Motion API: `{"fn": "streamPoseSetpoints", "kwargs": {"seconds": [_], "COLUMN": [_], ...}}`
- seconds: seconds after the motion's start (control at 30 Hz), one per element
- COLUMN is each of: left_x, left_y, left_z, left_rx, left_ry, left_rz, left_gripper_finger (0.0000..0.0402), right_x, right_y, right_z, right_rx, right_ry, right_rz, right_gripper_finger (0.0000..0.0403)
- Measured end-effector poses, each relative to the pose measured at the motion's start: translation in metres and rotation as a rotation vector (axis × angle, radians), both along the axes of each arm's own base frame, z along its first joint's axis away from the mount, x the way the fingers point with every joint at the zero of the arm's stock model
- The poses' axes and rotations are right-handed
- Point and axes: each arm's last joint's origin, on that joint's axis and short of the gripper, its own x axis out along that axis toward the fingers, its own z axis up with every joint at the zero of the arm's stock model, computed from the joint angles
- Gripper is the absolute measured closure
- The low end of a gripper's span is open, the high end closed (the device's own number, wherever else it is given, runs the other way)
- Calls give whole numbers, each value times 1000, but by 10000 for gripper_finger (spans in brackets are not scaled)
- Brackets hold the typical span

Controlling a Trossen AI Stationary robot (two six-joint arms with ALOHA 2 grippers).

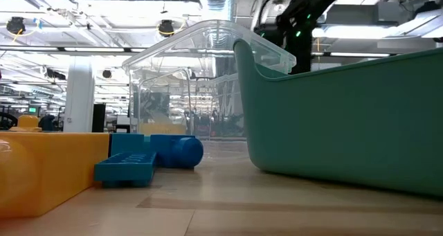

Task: Pick & Place Toys
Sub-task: Put the pink die into the green bin

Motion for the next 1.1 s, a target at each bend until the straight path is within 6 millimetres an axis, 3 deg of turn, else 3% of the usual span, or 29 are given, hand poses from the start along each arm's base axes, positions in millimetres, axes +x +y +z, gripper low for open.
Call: {"fn": "streamPoseSetpoints", "kwargs": {"seconds": [0.2, 0.43, 0.6, 0.73, 0.93, 1.1], "left_x": [0, 0, -5, -9, -15, -17], "left_y": [0, 0, -1, -4, -11, -18], "left_z": [-1, 0, 0, 1, 2, 2], "left_rx": [3, 2, 0, 3, 1, 1], "left_ry": [11, 9, 15, 29, 19, 19], "left_rz": [0, 0, -16, -39, -90, -131], "left_gripper_finger": [28, 28, 28, 28, 28, 28], "right_x": [-31, -86, -119, -115, -85, -85], "right_y": [30, 110, 162, 198, 248, 286], "right_z": [53, 119, 148, 150, 128, 115], "right_rx": [33, 300, 469, 530, 581, 639], "right_ry": [-129, -476, -727, -798, -739, -682], "right_rz": [-40, -61, -142, -154, -144, -132], "right_gripper_finger": [388, 402, 401, 401, 401, 401]}}
